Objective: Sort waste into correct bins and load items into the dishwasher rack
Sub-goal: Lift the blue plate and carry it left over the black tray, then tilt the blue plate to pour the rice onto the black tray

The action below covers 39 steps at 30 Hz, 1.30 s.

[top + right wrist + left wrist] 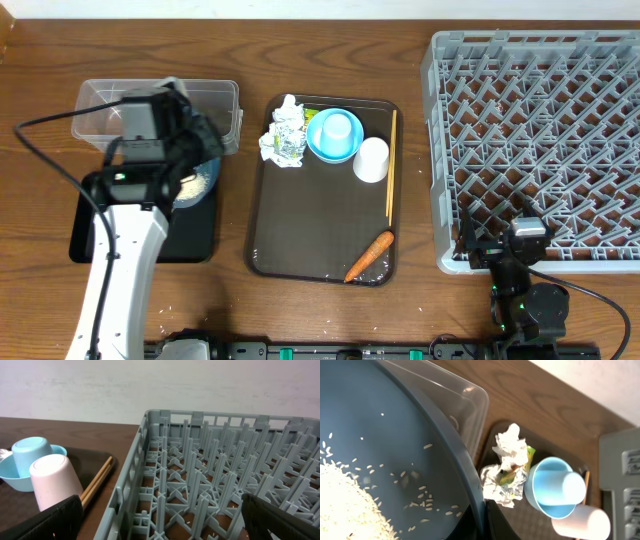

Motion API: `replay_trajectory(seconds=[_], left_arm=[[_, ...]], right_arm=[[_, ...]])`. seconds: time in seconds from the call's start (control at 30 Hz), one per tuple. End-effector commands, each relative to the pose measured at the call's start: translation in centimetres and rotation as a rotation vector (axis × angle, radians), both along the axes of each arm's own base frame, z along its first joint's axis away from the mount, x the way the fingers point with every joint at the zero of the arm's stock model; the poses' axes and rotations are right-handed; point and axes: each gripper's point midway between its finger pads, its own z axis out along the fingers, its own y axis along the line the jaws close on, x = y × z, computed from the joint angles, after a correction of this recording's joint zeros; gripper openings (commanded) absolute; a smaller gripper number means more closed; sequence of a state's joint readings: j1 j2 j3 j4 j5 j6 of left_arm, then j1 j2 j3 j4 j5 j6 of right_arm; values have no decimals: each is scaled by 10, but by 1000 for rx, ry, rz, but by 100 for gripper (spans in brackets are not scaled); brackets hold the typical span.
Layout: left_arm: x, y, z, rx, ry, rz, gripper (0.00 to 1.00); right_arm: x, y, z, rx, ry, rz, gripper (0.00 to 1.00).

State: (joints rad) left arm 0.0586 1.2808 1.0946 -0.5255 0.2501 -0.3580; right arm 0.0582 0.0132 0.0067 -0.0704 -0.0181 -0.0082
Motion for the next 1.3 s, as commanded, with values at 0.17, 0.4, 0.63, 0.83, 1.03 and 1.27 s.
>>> replay_trajectory(seconds=[0.17, 0.4, 0.63, 0.83, 1.03, 1.27], left_arm=[[4, 19, 1, -130, -13, -16, 6], [9, 37, -12, -252, 9, -8, 6], [7, 61, -16, -371, 2, 17, 6], [2, 82, -11, -447, -20, 64, 6], [-3, 85, 0, -557, -56, 36, 6], [-10, 85, 17, -657, -107, -17, 6]], right_arm=[[0, -1, -2, -8, 5, -5, 99], [0, -1, -2, -9, 5, -5, 99], [0, -1, -2, -9, 5, -4, 99], [0, -1, -2, -9, 5, -5, 99], [0, -1, -2, -8, 5, -4, 99], [0, -1, -2, -8, 5, -5, 99]])
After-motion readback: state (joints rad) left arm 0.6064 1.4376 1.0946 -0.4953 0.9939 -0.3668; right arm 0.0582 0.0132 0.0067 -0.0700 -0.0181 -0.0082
